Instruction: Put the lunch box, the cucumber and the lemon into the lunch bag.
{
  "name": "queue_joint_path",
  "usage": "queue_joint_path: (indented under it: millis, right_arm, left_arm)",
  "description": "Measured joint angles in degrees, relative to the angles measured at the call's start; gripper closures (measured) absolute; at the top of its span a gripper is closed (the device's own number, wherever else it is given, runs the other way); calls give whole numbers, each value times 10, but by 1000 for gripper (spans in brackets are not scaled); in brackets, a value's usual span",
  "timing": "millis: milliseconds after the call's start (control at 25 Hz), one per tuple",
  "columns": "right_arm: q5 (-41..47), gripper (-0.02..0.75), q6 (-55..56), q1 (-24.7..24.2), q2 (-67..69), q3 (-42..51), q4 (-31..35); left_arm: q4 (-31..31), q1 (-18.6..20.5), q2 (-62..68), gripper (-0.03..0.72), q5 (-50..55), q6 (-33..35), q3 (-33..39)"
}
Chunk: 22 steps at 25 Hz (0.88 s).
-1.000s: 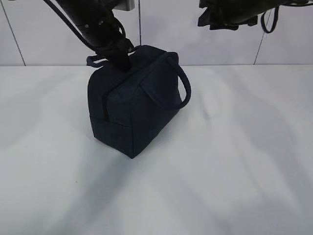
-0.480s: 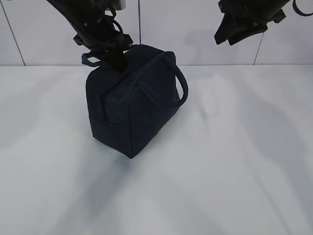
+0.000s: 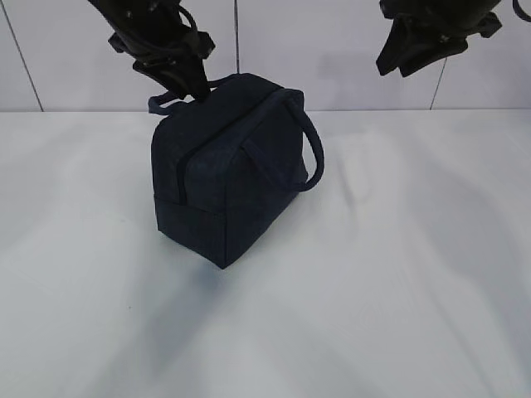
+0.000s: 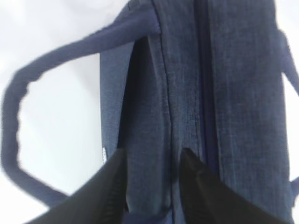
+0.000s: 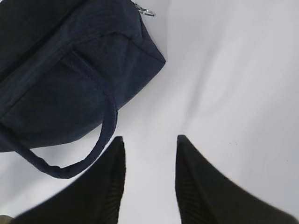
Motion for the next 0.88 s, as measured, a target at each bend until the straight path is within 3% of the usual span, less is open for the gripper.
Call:
queue_joint_path:
  millis: [240, 640, 880]
  right_arm:
    - [2, 454, 3, 0, -54, 32, -12]
    - [4, 455, 3, 0, -204, 159, -40]
    - [9, 455, 3, 0, -320, 254, -56]
  left_arm:
    - [3, 1, -19, 316, 1, 0, 0]
    - [8, 1, -86, 333, 4, -36, 0]
    - [66, 1, -155, 335, 8, -44, 0]
